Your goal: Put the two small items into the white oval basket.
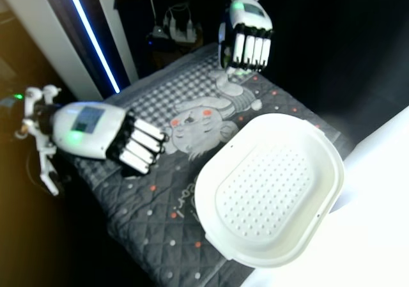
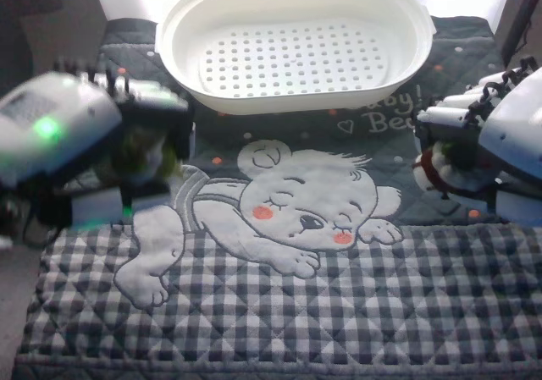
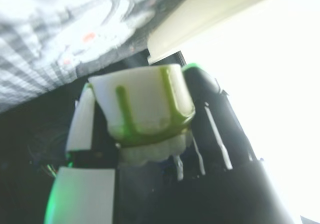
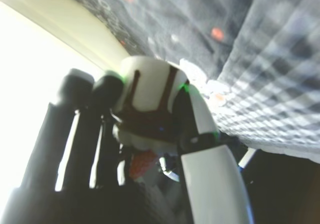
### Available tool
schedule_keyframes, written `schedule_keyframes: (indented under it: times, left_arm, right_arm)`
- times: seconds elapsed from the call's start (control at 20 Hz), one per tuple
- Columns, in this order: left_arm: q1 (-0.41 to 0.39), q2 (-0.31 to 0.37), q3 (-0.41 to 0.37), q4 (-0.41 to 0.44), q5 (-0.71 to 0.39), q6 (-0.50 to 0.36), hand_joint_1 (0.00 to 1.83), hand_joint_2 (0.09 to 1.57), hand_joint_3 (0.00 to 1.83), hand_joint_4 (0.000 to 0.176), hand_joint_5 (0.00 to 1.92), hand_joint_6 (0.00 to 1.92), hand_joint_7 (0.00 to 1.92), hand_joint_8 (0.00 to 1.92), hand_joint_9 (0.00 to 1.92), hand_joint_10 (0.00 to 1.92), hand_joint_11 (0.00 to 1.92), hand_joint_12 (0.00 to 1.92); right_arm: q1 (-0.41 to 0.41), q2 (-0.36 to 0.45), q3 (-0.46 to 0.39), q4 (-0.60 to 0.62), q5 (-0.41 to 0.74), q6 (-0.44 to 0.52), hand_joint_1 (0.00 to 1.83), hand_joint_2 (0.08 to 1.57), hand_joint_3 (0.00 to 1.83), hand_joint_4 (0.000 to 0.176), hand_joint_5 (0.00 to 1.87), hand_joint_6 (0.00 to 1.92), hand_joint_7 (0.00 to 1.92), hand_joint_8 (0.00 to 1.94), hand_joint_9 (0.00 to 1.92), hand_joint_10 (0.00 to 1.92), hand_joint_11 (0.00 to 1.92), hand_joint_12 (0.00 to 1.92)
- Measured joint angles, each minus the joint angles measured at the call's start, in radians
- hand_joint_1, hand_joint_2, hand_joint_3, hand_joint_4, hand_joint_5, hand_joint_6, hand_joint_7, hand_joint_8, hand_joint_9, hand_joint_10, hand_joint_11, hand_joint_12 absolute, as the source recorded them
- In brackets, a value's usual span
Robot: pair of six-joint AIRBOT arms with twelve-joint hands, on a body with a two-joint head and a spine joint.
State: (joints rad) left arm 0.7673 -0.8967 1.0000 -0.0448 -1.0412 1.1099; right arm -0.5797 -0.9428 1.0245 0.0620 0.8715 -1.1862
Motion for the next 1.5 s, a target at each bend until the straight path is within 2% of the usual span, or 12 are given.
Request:
schedule_keyframes:
  times: [0.45, 0.7, 0.8, 0.85, 1.05, 1.1, 1.2, 1.25, 1.3, 1.35, 1.4, 1.5]
  left_arm:
    - [-0.378, -0.179, 0.227, 0.028, 0.266, 0.018, 1.30, 1.30, 0.00, 0.000, 0.67, 1.37, 0.51, 1.57, 0.68, 1.71, 0.61, 1.85]
    - [-0.483, -0.321, 0.378, 0.010, 0.435, 0.032, 1.31, 1.28, 0.00, 0.000, 0.65, 1.30, 0.61, 1.55, 0.70, 1.68, 0.50, 1.80]
    - [-0.516, -0.365, 0.436, -0.009, 0.486, 0.035, 1.32, 1.27, 0.00, 0.000, 0.63, 1.31, 0.64, 1.53, 0.70, 1.65, 0.49, 1.75]
    - [-0.536, -0.386, 0.465, -0.025, 0.510, 0.046, 1.33, 1.26, 0.00, 0.000, 0.61, 1.31, 0.68, 1.50, 0.73, 1.61, 0.50, 1.71]
    - [-0.563, -0.450, 0.548, -0.069, 0.584, 0.064, 1.31, 1.27, 0.00, 0.000, 0.57, 1.40, 0.67, 1.48, 0.71, 1.62, 0.42, 1.72]
    - [-0.563, -0.452, 0.548, -0.067, 0.606, 0.064, 1.30, 1.21, 0.00, 0.000, 0.42, 0.92, 0.49, 0.94, 0.52, 1.28, 0.34, 1.68]
    - [-0.563, -0.455, 0.547, -0.071, 0.618, 0.064, 1.09, 1.18, 0.00, 0.000, 0.20, 0.26, 0.26, 0.34, 0.19, 0.93, 0.06, 1.77]
    - [-0.563, -0.455, 0.548, -0.084, 0.618, 0.076, 1.03, 1.16, 0.00, 0.026, 0.15, 0.11, 0.18, 0.13, 0.07, 0.72, 0.01, 1.71]
    - [-0.564, -0.455, 0.548, -0.093, 0.621, 0.093, 0.94, 1.12, 0.00, 0.060, 0.04, 0.02, 0.04, 0.03, 0.01, 0.16, 0.00, 1.08]
    - [-0.564, -0.455, 0.548, -0.107, 0.627, 0.118, 0.88, 1.09, 0.00, 0.058, 0.01, 0.00, 0.01, 0.00, 0.00, 0.03, 0.00, 0.51]
    - [-0.564, -0.455, 0.548, -0.117, 0.630, 0.129, 0.78, 1.05, 0.00, 0.103, 0.00, 0.00, 0.00, 0.00, 0.00, 0.01, 0.00, 0.10]
    - [-0.564, -0.457, 0.548, -0.131, 0.636, 0.140, 0.71, 1.01, 0.00, 0.127, 0.00, 0.00, 0.00, 0.00, 0.00, 0.00, 0.00, 0.00]
  right_arm:
    - [0.205, -0.146, 0.186, 0.022, -0.118, -0.001, 1.30, 1.29, 0.01, 0.000, 0.61, 1.40, 0.63, 1.56, 0.66, 1.70, 0.58, 1.91]
    - [0.296, -0.250, 0.315, 0.053, -0.217, 0.000, 1.20, 1.29, 0.00, 0.000, 0.59, 1.39, 0.75, 1.56, 0.81, 1.72, 0.89, 1.92]
    - [0.333, -0.291, 0.372, 0.063, -0.279, -0.002, 1.30, 1.27, 0.00, 0.000, 0.57, 1.37, 0.70, 1.50, 0.78, 1.68, 0.81, 1.92]
    - [0.356, -0.307, 0.396, 0.064, -0.311, -0.002, 1.21, 1.30, 0.00, 0.000, 0.57, 1.31, 0.71, 1.69, 0.82, 1.85, 0.93, 1.92]
    - [0.383, -0.354, 0.439, 0.179, -0.349, -0.169, 1.28, 1.32, 0.00, 0.000, 0.46, 1.59, 0.59, 1.56, 0.69, 1.67, 0.62, 1.84]
    - [0.383, -0.355, 0.439, 0.179, -0.372, -0.175, 1.09, 1.29, 0.00, 0.000, 0.23, 1.08, 0.34, 0.96, 0.39, 1.20, 0.28, 1.70]
    - [0.383, -0.357, 0.439, 0.188, -0.385, -0.176, 0.88, 1.27, 0.00, 0.022, 0.11, 0.38, 0.23, 0.20, 0.14, 0.60, 0.02, 1.34]
    - [0.383, -0.358, 0.441, 0.193, -0.383, -0.177, 0.85, 1.26, 0.00, 0.023, 0.10, 0.18, 0.17, 0.06, 0.11, 0.38, 0.00, 1.11]
    - [0.383, -0.360, 0.446, 0.193, -0.382, -0.177, 0.74, 1.25, 0.00, 0.034, 0.03, 0.04, 0.05, 0.02, 0.05, 0.23, 0.00, 0.76]
    - [0.383, -0.360, 0.447, 0.197, -0.382, -0.177, 0.69, 1.24, 0.00, 0.029, 0.00, 0.01, 0.01, 0.00, 0.04, 0.07, 0.00, 0.52]
    - [0.383, -0.362, 0.449, 0.198, -0.384, -0.177, 0.61, 1.23, 0.00, 0.035, 0.00, 0.00, 0.00, 0.00, 0.01, 0.01, 0.00, 0.35]
    - [0.383, -0.366, 0.448, 0.196, -0.384, -0.177, 0.53, 1.20, 0.00, 0.055, 0.00, 0.00, 0.00, 0.00, 0.00, 0.00, 0.00, 0.30]
